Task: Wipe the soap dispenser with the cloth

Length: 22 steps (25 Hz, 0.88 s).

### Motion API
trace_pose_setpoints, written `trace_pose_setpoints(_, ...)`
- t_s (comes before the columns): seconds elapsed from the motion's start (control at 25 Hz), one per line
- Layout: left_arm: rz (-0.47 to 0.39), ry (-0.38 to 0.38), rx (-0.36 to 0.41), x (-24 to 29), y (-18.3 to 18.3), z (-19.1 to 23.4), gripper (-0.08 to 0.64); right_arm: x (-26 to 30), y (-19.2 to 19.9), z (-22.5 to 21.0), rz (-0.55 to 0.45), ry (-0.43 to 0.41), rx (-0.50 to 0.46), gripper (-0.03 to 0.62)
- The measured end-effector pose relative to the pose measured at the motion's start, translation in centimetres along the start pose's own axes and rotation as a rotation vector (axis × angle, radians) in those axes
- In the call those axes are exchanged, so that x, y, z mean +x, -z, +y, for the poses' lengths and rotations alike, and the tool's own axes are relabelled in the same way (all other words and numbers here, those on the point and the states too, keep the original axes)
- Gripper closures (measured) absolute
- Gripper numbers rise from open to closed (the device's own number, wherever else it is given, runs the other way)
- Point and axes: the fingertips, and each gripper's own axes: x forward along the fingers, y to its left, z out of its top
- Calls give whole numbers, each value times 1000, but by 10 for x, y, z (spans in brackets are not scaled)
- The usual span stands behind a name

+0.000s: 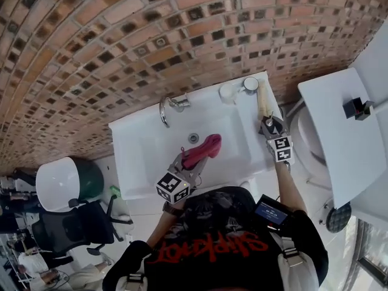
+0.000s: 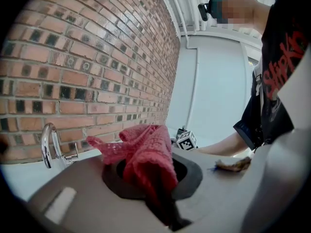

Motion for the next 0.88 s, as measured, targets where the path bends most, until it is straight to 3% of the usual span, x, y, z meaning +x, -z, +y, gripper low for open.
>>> trace_pose_setpoints(0.08,-22,14,5,1,-6,6,509,5,-4,-1,9,-20,27,442)
trace_pose_setpoints(0.24,-51,75,7,8,-12,1,509,-14,-9,-1,21,-16,74,351)
trace_pose_setpoints(0.36,-77,122,13,16,-17,-2,509,-38,-24,-2,5,17,85,355)
trace_pose_setpoints(0.48,-84,160,34,22,-27,-4,509,-71,-69,-4,-101,99,52,421)
trace_pose_setpoints(0.64,-108,237,49,36,-35,-16,509,-131,-134,-3,-234,176,14,458)
trace_pose_setpoints(0.68,-118,257,56,39,-37,-20,509,-145,-147,-2,-260,189,7,498)
trace_pose_setpoints(0.72,-121,278,66,42,-41,-24,509,-159,-159,-1,-283,204,4,580)
trace_pose_setpoints(0.88,-108,367,99,51,-56,-47,509,-211,-191,19,-344,224,-15,592)
